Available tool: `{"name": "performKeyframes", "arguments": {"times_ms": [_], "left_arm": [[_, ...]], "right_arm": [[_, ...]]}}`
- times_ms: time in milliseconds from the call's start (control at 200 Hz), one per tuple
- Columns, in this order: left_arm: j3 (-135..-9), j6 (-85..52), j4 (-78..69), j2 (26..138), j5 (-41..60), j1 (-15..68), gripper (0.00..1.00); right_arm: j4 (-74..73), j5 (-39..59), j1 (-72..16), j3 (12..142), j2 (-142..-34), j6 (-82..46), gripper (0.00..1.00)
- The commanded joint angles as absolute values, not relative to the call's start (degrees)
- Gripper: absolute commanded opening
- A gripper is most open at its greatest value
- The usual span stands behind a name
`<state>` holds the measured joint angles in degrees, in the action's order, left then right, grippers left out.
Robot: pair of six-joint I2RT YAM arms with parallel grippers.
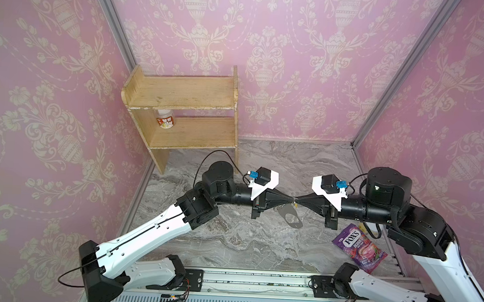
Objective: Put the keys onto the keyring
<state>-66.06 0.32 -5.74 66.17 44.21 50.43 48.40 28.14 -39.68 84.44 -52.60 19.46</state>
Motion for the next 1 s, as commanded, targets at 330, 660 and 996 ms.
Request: {"name": "performKeyframes", "arguments": {"times_ms": [330, 660, 996], "left_arm": [[-63.8, -5.2, -16.4, 63.3, 41.0, 47.1, 0.0], [-62.1, -8.2, -23.0, 62.6, 40.9, 46.6, 0.0], [-60.2, -11.3, -32.3, 62.6, 39.9, 46.5, 0.0]], "right_arm": [[48.5, 23.3, -39.6, 78.5, -46.0, 15.6, 0.0], [42.5, 22.1, -39.6, 72.0, -42.8, 10.6, 0.0], [34.3, 25.1, -39.6, 63.4, -41.9, 5.8, 0.0]]}}
